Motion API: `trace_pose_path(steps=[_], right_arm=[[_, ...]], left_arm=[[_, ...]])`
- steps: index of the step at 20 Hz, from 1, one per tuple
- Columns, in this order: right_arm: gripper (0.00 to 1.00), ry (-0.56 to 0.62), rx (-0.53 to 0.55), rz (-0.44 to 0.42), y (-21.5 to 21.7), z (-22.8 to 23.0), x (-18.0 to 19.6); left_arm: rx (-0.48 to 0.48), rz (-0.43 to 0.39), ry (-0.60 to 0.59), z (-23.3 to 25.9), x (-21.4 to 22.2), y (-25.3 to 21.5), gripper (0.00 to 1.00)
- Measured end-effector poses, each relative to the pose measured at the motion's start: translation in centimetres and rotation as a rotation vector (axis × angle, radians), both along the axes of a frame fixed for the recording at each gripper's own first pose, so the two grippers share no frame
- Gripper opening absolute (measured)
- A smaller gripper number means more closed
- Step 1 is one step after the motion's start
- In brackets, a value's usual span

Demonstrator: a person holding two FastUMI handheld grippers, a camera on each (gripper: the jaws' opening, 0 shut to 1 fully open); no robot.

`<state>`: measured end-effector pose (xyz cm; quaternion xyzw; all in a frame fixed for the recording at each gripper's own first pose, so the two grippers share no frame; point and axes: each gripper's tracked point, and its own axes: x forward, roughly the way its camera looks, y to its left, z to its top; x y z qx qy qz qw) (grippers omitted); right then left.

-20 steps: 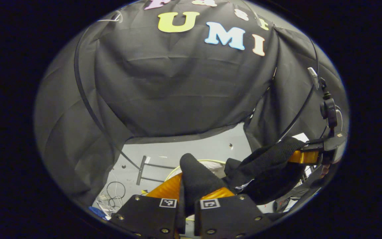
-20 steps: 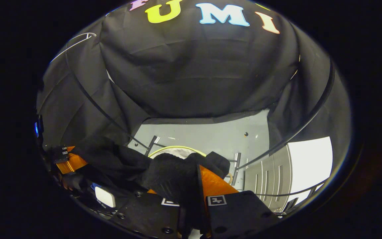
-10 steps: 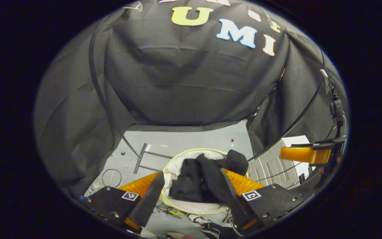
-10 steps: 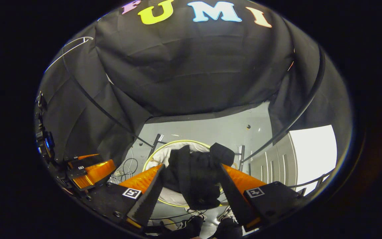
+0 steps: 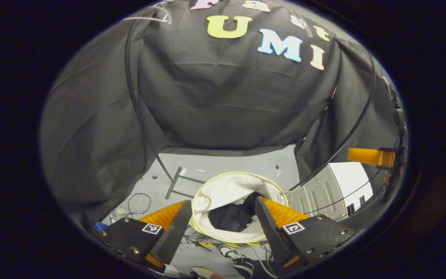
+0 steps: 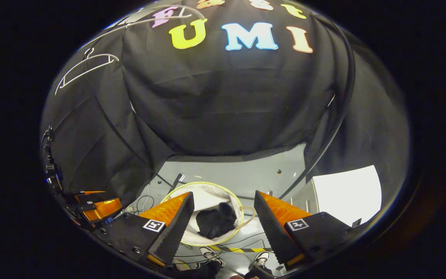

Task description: Grasp the clothes on the hanger with both hands and then place them into the laundry hamper below.

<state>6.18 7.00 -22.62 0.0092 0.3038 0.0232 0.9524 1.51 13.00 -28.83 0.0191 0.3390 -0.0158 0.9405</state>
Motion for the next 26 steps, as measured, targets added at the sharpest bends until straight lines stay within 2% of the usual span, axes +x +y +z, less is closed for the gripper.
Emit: trace_pose_path(steps=[8, 11, 15, 16, 17, 18, 20, 21, 22, 23, 24, 25, 26], right_arm=[[0.98, -0.182, -0.010, 0.022, -7.9, 6.9, -2.2], [0.98, -0.281, -0.001, 0.018, -10.4, 10.7, -2.7], [0.98, -0.474, -0.046, 0.000, -13.9, 16.8, -4.0], [0.95, -0.541, -0.047, -0.010, -14.7, 18.8, -4.3], [0.98, -0.598, -0.046, -0.013, -15.1, 20.4, -4.6], [0.95, -0.648, -0.046, -0.012, -15.2, 21.8, -5.0], [0.98, -0.727, -0.076, 0.008, -15.7, 23.8, -5.9], [0.98, -0.759, -0.095, 0.002, -16.3, 24.8, -6.2], [0.93, -0.787, -0.096, -0.006, -16.7, 25.9, -6.8], [0.95, -0.805, -0.082, -0.014, -16.6, 26.8, -7.5], [0.98, -0.809, -0.065, -0.029, -16.7, 27.3, -8.0], [0.92, -0.801, -0.049, -0.047, -16.7, 27.4, -8.4], [0.92, -0.790, -0.035, -0.066, -16.7, 27.4, -8.7]], left_arm=[[0.094, 0.061, -0.226, 13.4, -1.2, -8.0, 0.96], [0.132, 0.043, -0.383, 19.4, -1.4, -11.6, 0.96], [0.116, 0.084, -0.555, 26.7, -3.3, -16.3, 0.95], [0.104, 0.098, -0.603, 28.5, -4.0, -16.9, 0.95], [0.092, 0.107, -0.653, 30.6, -4.5, -17.6, 0.95], [0.088, 0.111, -0.701, 32.9, -5.8, -18.5, 0.95], [0.094, 0.114, -0.799, 36.1, -6.9, -19.3, 0.94], [0.088, 0.108, -0.833, 37.7, -7.4, -20.4, 0.94], [0.072, 0.095, -0.861, 39.0, -7.7, -21.8, 0.94], [0.051, 0.081, -0.880, 40.2, -8.0, -22.8, 0.94], [0.033, 0.064, -0.890, 41.2, -8.3, -23.8, 0.94], [0.018, 0.048, -0.896, 41.9, -8.4, -24.4, 0.95], [0.006, 0.039, -0.893, 42.5, -8.6, -24.6, 0.94]])
